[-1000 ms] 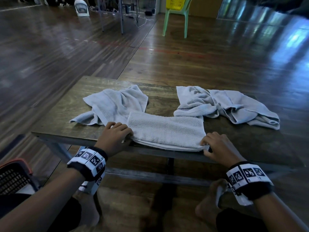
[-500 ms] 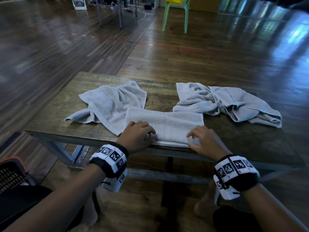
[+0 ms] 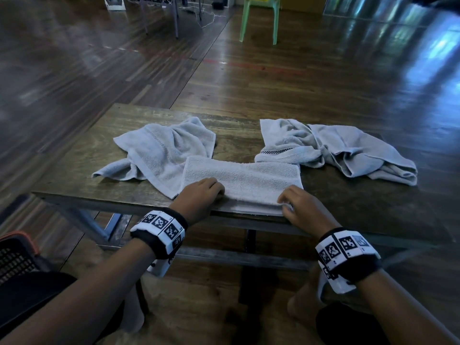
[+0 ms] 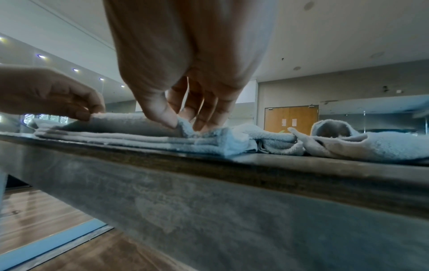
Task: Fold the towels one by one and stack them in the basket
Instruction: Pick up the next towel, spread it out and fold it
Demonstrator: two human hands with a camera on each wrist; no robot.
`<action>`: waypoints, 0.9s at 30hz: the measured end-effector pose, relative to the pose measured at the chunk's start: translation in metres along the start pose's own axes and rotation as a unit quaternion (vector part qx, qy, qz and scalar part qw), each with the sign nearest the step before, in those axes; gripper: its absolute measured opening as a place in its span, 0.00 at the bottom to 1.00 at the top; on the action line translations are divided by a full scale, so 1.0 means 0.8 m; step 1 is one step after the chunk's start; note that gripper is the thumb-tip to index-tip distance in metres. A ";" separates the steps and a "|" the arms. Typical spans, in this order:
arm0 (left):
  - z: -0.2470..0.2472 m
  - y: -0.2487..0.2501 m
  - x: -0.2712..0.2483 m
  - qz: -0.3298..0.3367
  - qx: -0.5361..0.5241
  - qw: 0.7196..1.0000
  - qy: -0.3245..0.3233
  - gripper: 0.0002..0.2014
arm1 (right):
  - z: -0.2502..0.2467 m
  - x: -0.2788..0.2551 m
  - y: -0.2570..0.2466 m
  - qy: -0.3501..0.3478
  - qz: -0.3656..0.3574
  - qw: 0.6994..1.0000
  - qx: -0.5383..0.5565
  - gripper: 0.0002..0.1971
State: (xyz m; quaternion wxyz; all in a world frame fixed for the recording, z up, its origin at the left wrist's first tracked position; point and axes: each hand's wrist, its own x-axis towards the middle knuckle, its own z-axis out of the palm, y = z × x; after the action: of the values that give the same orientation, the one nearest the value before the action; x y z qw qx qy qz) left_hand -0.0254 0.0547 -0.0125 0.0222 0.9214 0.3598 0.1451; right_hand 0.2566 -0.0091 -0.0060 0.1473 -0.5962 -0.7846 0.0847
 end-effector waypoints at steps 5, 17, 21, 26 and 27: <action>0.010 -0.007 -0.015 0.060 0.037 0.997 0.011 0.10 | -0.004 -0.012 0.009 -0.013 -0.053 0.998 -0.043 0.08; -0.009 -0.059 -0.058 0.012 -0.007 1.000 0.007 0.03 | -0.015 -0.030 0.034 -0.013 -0.027 0.999 -0.026 0.07; -0.015 -0.064 -0.074 -0.017 -0.019 0.999 0.027 0.08 | -0.021 -0.027 0.028 -0.024 -0.003 0.999 -0.025 0.06; -0.017 -0.067 -0.082 -0.206 -0.066 0.972 0.093 0.15 | -0.028 0.021 0.010 -0.010 0.022 0.998 -0.063 0.06; -0.018 -0.066 -0.082 -0.236 -0.071 0.964 0.095 0.14 | -0.028 0.037 0.003 0.003 0.023 0.999 -0.048 0.05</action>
State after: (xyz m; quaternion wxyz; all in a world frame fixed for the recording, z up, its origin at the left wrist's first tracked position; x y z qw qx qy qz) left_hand -0.1100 0.0490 -0.0232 0.0869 0.7884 0.5561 0.2481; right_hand 0.2590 0.0188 0.0185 0.1192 -0.6204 -0.7737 0.0484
